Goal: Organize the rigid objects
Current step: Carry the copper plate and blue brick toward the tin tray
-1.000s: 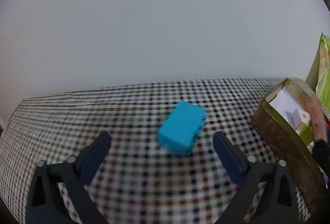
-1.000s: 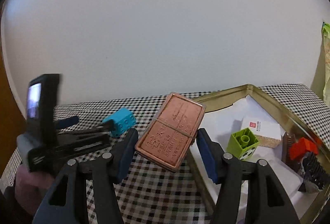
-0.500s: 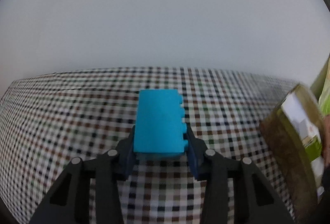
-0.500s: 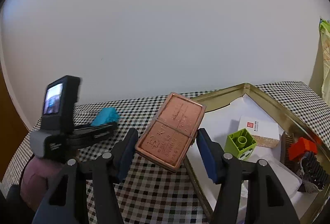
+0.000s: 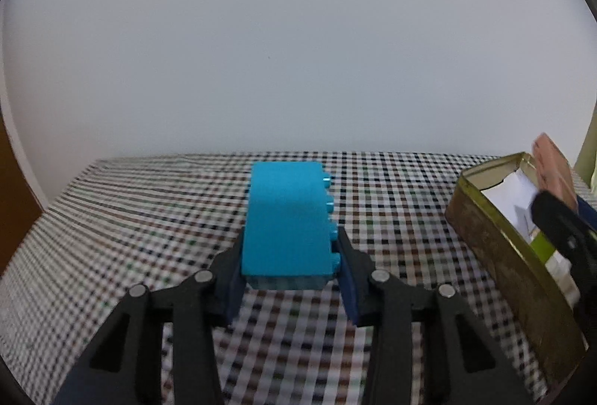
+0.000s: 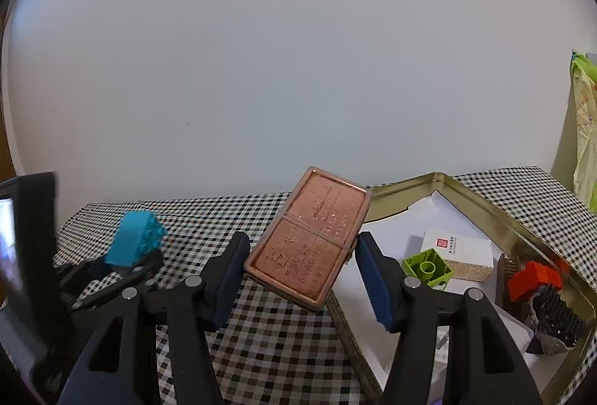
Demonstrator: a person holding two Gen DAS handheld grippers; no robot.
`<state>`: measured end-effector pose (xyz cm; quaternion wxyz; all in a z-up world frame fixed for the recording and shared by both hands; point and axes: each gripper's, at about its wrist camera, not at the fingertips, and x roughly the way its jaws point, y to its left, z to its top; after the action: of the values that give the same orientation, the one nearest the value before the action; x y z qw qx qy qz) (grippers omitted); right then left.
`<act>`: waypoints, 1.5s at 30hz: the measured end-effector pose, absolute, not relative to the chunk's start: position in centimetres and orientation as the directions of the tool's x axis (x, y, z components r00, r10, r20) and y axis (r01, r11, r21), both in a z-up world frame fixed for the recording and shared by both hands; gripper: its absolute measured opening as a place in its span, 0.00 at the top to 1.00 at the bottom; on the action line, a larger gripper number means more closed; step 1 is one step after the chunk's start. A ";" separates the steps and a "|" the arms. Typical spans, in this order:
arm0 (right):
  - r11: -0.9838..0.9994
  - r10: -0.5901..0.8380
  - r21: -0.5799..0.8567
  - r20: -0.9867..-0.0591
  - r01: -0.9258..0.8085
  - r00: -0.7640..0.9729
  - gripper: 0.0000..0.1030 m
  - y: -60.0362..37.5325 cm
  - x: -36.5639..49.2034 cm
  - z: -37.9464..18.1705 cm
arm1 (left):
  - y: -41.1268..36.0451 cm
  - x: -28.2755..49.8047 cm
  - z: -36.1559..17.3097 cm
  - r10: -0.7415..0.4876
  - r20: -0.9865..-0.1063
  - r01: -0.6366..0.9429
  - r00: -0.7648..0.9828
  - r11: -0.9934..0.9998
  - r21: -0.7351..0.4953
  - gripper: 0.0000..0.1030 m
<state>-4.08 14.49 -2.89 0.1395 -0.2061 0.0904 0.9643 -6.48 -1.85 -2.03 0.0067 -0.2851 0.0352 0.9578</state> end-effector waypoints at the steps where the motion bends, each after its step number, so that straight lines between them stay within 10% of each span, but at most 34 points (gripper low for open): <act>1: -0.945 0.231 0.119 -0.422 -0.306 -0.877 0.40 14.3 -4.0 -2.9 | -2.7 -6.4 -1.2 -0.009 -0.538 -0.028 -0.843 -0.998 0.061 0.60; 45: -0.960 0.257 0.011 -0.373 -0.281 -0.891 0.40 13.4 0.5 -3.4 | -2.6 -1.0 -1.2 -0.049 -0.510 0.054 -0.859 -0.999 0.007 0.60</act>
<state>0.54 13.43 -3.37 0.1386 -0.1875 0.0322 0.9719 -0.96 -2.64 -1.20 -0.0267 -0.2643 -0.0039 0.9641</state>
